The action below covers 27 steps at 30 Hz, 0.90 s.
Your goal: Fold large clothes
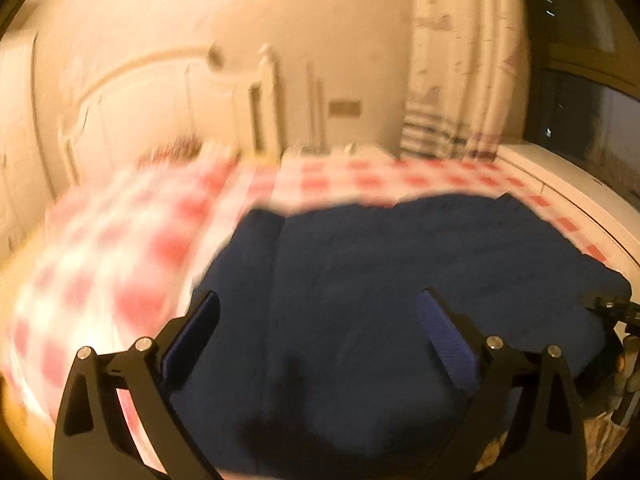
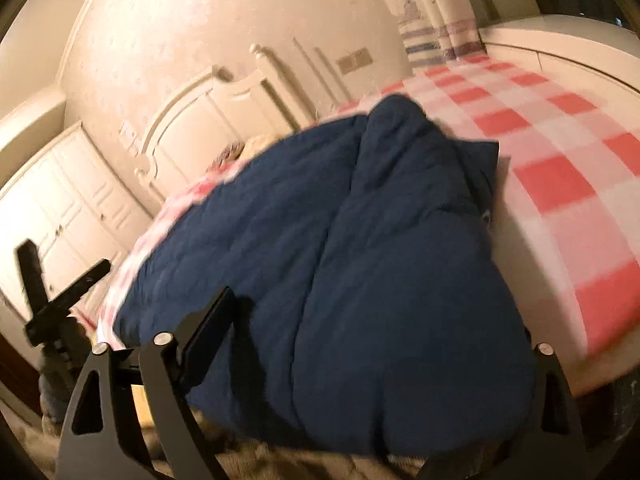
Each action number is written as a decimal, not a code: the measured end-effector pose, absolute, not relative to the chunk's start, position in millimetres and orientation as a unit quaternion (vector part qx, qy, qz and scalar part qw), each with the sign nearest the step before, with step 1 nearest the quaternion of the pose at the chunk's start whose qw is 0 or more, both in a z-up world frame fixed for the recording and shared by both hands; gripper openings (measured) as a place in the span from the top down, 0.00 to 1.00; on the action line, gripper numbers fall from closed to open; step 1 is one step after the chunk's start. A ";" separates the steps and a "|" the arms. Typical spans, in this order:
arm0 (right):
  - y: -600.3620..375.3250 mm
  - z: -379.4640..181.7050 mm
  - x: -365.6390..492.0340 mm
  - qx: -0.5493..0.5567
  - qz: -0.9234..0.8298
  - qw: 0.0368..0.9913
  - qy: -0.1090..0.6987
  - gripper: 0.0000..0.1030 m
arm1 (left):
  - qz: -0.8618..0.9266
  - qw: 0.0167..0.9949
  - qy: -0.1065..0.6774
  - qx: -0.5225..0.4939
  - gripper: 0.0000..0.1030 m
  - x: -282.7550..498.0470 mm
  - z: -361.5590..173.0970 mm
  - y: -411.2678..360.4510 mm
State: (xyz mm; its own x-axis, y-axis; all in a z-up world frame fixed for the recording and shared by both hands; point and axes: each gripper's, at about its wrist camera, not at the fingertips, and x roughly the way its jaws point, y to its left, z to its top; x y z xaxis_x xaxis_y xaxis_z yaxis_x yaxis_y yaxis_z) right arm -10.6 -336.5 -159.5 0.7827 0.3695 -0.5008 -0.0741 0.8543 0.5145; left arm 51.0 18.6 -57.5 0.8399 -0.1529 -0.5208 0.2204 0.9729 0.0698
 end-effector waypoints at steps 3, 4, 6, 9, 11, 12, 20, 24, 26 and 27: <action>-339.6 -151.1 -7.7 0.246 0.103 0.922 0.279 0.44 | -0.106 0.947 0.284 0.108 0.02 90.3 -47.3 -23.1; -342.6 -151.1 -8.7 0.257 0.107 0.922 0.270 0.45 | -0.105 0.943 0.295 0.116 0.02 108.8 -49.6 -34.3; -344.1 -151.2 -11.8 0.258 0.108 0.923 0.264 0.51 | -0.068 0.936 0.319 0.133 0.02 158.1 -59.9 -54.1; -346.6 -151.7 -15.0 0.258 0.111 0.924 0.260 0.53 | -0.019 0.923 0.357 0.141 0.03 217.8 -78.2 -68.6; -344.3 -149.5 -16.9 0.250 0.112 0.927 0.258 0.53 | -0.013 0.906 0.398 0.141 0.04 255.3 -97.6 -80.3; -341.9 -145.9 -17.0 0.244 0.112 0.929 0.255 0.53 | -0.015 0.900 0.408 0.149 0.04 265.2 -105.8 -85.1; -318.5 -100.3 -23.0 0.182 0.133 0.949 0.222 0.53 | -0.028 0.900 0.394 0.183 0.19 254.0 -95.3 -80.0; -300.4 -76.9 -24.0 0.151 0.142 0.957 0.205 0.53 | -0.107 0.934 0.326 0.102 0.12 152.8 -50.1 -37.2; -288.8 -65.3 -22.9 0.138 0.150 0.959 0.194 0.53 | -0.133 0.932 0.314 0.127 0.07 106.1 -61.0 -36.8; -280.2 -58.1 -22.2 0.129 0.156 0.961 0.188 0.53 | -0.140 0.926 0.319 0.147 0.06 93.5 -73.6 -41.3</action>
State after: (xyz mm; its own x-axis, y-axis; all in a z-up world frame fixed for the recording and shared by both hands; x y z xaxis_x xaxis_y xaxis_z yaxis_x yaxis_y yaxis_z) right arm -22.2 -280.2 -58.1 0.8810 0.3479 -0.3206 -0.2510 0.9182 0.3065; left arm 93.5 -41.3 -73.6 0.7566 -0.1657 -0.6326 0.3537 0.9174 0.1827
